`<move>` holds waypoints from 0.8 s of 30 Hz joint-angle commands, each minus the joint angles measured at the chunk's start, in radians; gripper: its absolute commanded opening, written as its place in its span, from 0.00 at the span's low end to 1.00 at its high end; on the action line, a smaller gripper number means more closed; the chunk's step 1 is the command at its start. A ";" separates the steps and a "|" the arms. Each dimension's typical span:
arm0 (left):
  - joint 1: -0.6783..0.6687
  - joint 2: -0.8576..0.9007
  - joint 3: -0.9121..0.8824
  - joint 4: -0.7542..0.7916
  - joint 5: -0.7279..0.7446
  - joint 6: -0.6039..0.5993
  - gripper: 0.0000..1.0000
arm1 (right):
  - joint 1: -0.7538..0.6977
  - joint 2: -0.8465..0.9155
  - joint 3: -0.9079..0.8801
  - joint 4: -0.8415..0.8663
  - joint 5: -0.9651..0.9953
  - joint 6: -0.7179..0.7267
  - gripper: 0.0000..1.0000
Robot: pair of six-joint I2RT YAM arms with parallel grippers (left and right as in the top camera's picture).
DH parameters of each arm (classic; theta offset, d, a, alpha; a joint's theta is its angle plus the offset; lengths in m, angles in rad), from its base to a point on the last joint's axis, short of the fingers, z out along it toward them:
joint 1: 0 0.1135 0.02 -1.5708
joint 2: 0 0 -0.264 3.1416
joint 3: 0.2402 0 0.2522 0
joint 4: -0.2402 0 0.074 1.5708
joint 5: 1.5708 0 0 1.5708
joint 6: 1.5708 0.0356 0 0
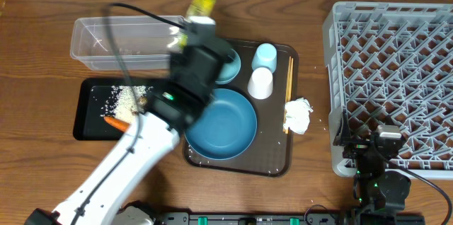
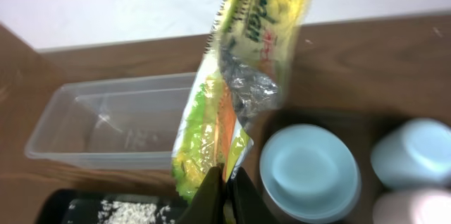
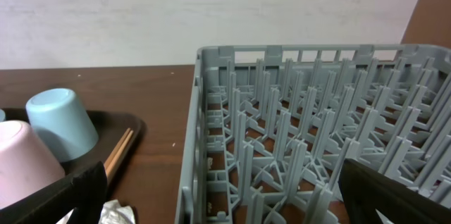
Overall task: Sort waste into correct bins and load items into the dishwasher rack
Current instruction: 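Carry the wrapper left and drop it into the clear plastic bin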
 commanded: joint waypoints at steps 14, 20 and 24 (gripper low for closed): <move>0.619 0.172 0.020 0.204 0.498 -0.682 0.06 | -0.006 -0.005 -0.002 -0.003 -0.001 -0.008 0.99; 0.638 0.275 0.020 0.346 0.677 -0.687 0.06 | -0.006 -0.005 -0.002 -0.003 -0.001 -0.008 0.99; 0.637 0.286 0.020 0.340 0.707 -0.687 0.06 | -0.006 -0.005 -0.002 -0.003 -0.001 -0.008 0.99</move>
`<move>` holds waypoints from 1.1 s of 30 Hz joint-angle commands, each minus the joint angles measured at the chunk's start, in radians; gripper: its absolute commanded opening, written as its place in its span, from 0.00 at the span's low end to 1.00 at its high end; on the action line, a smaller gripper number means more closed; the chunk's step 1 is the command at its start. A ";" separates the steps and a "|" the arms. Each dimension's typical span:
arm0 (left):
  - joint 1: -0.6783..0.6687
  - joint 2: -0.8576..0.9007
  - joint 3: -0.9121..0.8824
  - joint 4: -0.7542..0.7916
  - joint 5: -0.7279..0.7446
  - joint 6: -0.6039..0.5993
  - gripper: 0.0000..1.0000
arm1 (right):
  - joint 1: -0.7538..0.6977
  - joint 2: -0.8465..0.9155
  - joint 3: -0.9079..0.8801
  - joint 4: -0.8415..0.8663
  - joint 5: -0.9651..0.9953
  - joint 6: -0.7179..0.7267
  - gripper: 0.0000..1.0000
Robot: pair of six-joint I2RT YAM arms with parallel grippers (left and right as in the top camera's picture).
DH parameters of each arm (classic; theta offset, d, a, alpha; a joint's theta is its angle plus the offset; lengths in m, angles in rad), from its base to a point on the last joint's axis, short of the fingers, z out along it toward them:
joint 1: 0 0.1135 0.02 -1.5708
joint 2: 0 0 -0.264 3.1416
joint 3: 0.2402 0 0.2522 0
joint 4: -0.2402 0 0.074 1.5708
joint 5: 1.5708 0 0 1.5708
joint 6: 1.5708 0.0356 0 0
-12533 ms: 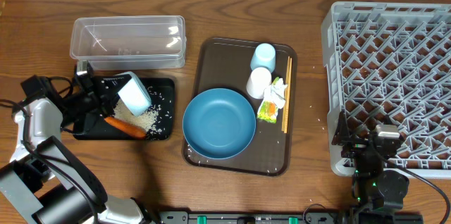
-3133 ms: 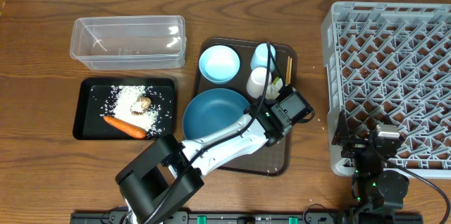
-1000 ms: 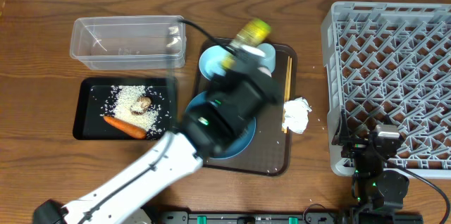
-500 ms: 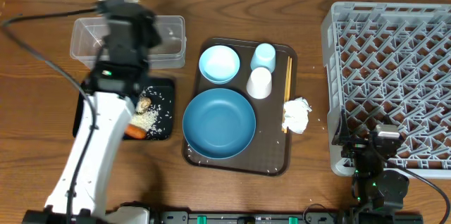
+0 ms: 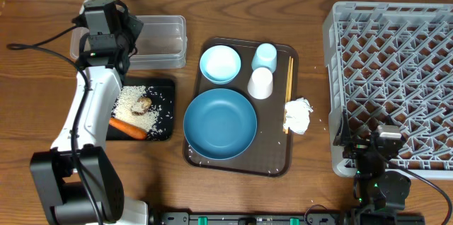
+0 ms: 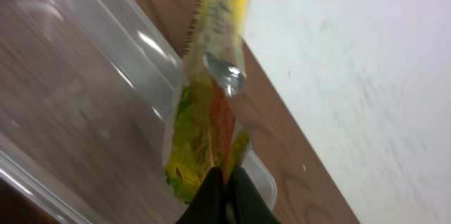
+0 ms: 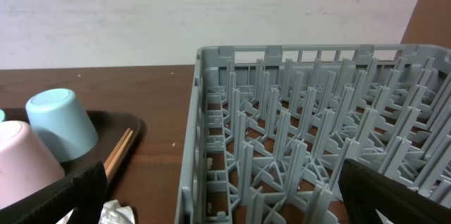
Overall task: Sort waste into correct bins and load items into the dishwasher rack
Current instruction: 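Carry the wrapper left and drop it into the clear plastic bin, then move the left gripper back toward the white tissue on the tray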
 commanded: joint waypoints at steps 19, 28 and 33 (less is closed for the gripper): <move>0.000 0.003 0.019 -0.067 0.155 -0.050 0.22 | -0.006 -0.005 -0.002 -0.003 -0.001 -0.008 0.99; 0.000 0.002 0.019 -0.068 0.238 -0.033 0.47 | -0.006 -0.005 -0.002 -0.003 -0.001 -0.008 0.99; 0.000 -0.014 0.019 -0.067 0.358 0.021 0.49 | -0.006 -0.005 -0.002 -0.003 -0.001 -0.008 0.99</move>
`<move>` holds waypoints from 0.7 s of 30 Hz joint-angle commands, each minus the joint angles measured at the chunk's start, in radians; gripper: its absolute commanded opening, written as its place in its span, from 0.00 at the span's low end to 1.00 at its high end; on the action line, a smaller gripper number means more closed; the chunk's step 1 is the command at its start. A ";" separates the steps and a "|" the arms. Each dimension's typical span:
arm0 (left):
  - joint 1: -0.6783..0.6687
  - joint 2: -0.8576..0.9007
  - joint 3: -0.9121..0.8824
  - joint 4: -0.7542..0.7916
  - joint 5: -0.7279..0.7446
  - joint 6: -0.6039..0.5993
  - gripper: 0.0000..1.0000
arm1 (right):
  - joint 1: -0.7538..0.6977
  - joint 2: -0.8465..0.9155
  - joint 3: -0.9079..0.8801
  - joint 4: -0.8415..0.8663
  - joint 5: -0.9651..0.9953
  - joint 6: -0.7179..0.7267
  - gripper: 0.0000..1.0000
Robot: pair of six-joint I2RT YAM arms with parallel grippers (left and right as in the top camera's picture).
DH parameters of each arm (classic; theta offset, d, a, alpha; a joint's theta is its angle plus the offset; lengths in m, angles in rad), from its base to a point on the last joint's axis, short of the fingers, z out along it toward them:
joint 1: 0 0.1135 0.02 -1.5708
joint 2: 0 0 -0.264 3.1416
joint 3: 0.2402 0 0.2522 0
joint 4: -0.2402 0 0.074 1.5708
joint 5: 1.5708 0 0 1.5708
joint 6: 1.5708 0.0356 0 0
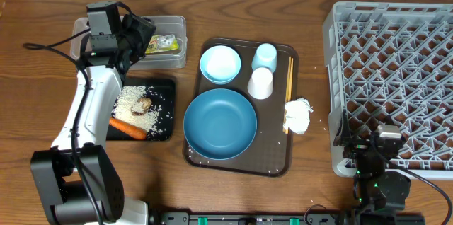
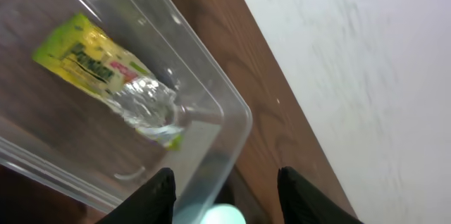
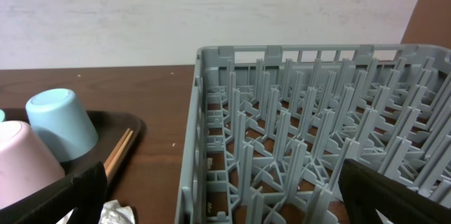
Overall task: Sort waste into correct bins and load items into the dishwasher rack
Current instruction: 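Move the left gripper back toward the white tissue on the tray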
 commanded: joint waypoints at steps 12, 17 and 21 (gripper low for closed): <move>-0.257 -0.279 0.019 -0.127 0.178 0.473 0.56 | -0.006 -0.005 -0.002 -0.003 -0.001 -0.007 0.99; -0.535 -0.294 0.019 -0.262 -0.002 0.629 0.71 | -0.006 -0.005 -0.002 -0.003 -0.001 -0.007 0.99; -0.714 -0.245 0.019 -0.323 -0.093 0.642 0.73 | -0.006 -0.005 -0.002 -0.003 -0.001 -0.008 0.99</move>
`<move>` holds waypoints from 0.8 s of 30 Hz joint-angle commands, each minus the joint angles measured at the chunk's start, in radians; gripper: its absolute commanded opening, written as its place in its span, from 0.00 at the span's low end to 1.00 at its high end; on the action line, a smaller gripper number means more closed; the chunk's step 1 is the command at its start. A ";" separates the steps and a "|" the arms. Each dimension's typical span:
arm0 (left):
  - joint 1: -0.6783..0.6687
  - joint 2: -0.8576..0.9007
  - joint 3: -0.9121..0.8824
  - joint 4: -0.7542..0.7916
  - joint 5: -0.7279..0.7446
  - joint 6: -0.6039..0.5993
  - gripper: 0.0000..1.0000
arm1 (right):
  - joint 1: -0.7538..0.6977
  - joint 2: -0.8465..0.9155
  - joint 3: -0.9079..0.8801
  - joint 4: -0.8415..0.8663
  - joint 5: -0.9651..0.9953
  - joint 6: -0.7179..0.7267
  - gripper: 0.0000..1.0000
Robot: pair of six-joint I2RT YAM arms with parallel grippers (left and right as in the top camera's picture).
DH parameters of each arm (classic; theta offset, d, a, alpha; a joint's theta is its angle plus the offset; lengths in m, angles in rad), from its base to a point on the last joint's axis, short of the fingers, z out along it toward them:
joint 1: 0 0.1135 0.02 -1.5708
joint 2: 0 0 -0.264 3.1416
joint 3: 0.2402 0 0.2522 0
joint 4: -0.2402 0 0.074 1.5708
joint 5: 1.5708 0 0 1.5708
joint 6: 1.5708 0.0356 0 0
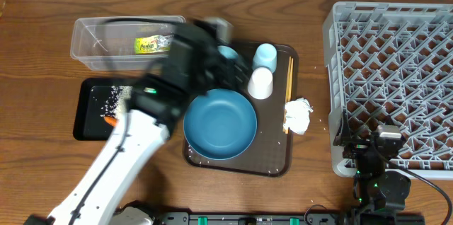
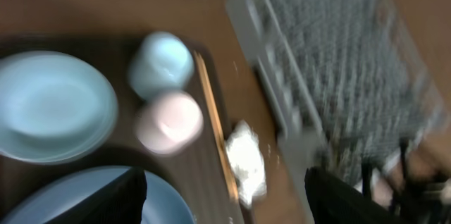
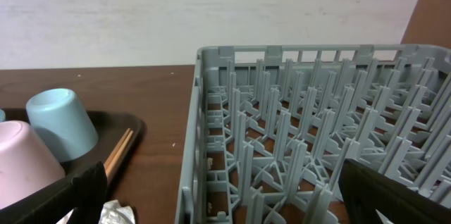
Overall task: Sort waste into correct bins and load items into the dishwasher rack
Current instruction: 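Move the left gripper back toward the white tissue on the tray, then grasp the white tissue beside the brown tray with the left gripper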
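Note:
The yellow snack wrapper (image 1: 152, 43) lies in the clear plastic bin (image 1: 88, 41). On the brown tray (image 1: 276, 161) are a large blue plate (image 1: 221, 122), a small light-blue bowl (image 2: 49, 104), a blue cup (image 1: 265, 56), a pink cup (image 1: 260, 82) and chopsticks (image 1: 289, 90). A crumpled tissue (image 1: 298, 115) rests at the tray's right edge. My left gripper (image 2: 225, 199) hangs open and empty above the tray, blurred in motion. My right gripper (image 3: 222, 203) stands open at the near left corner of the grey dishwasher rack (image 1: 393, 76).
A black tray (image 1: 88, 122) with rice and a carrot (image 1: 111, 120) lies left of the brown tray, partly under my left arm. Loose rice grains dot the wood near the tissue. The wall runs along the table's far edge.
My left gripper was over the clear bin, open above the dropped wrapper; now it is over the brown tray, facing the cups and tissue. The right arm has not moved.
My left gripper held the yellow wrapper above the tray near the small bowl. Then it held it over the clear bin. Then it was open with the wrapper lying in the bin. Now it is back over the brown tray, empty.

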 commanded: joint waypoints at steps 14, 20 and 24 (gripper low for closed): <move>-0.300 0.290 0.007 -0.027 -0.105 -0.029 0.73 | -0.006 -0.005 -0.002 -0.003 -0.001 -0.007 0.99; -0.321 0.367 0.007 -0.020 -0.102 -0.093 0.73 | -0.006 -0.005 -0.002 -0.003 -0.001 -0.007 0.99; -0.335 0.417 0.007 0.014 -0.102 -0.103 0.73 | -0.006 -0.005 -0.002 -0.003 -0.001 -0.008 0.99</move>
